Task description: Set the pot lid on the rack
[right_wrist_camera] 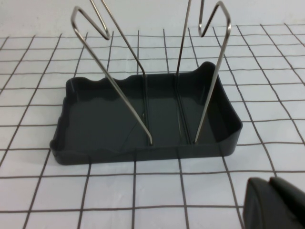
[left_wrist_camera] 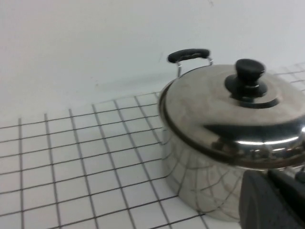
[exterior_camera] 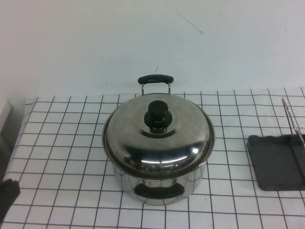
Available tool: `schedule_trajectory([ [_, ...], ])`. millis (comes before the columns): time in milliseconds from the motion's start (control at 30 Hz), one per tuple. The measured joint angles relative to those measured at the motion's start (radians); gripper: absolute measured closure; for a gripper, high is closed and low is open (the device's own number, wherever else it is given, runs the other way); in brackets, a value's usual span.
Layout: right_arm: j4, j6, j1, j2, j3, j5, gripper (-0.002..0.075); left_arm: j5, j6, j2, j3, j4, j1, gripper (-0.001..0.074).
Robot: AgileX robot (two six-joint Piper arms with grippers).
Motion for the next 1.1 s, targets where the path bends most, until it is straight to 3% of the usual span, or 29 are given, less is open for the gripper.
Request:
schedule_trajectory([
  [200,0.000,0.000,0.000,0.000,0.000,0.000,0.0729,-0.058,-0.241,0.097,-0.059,0.283,-0.018,0.0738],
  [300,0.000,0.000,0.000,0.000,0.000,0.000,0.0729,-0.128,-0.348,0.124,-0.061,0.422,-0.109,0.0737],
  [400,0.000,0.000,0.000,0.000,0.000,0.000,0.0729,-0.228,-0.557,0.153,-0.061,0.624,-0.254,0.0715],
  [500,0.000,0.000,0.000,0.000,0.000,0.000,0.0729,-0.369,-0.796,0.210,-0.063,0.845,-0.421,0.0637],
  [567,0.000,0.000,0.000,0.000,0.000,0.000,0.0729,-0.475,-0.906,0.264,-0.063,0.958,-0.524,0.0546],
  [667,0.000,0.000,0.000,0.000,0.000,0.000,0.0729,-0.620,-0.961,0.379,-0.073,1.043,-0.613,0.0405],
  [833,0.000,0.000,0.000,0.000,0.000,0.000,0.0729,-0.735,-0.961,0.617,-0.145,1.072,-0.636,0.0237],
  [1100,0.000,0.000,0.000,0.000,0.000,0.000,0.0729,-0.960,-0.902,0.923,-0.255,1.048,-0.636,0.0195],
])
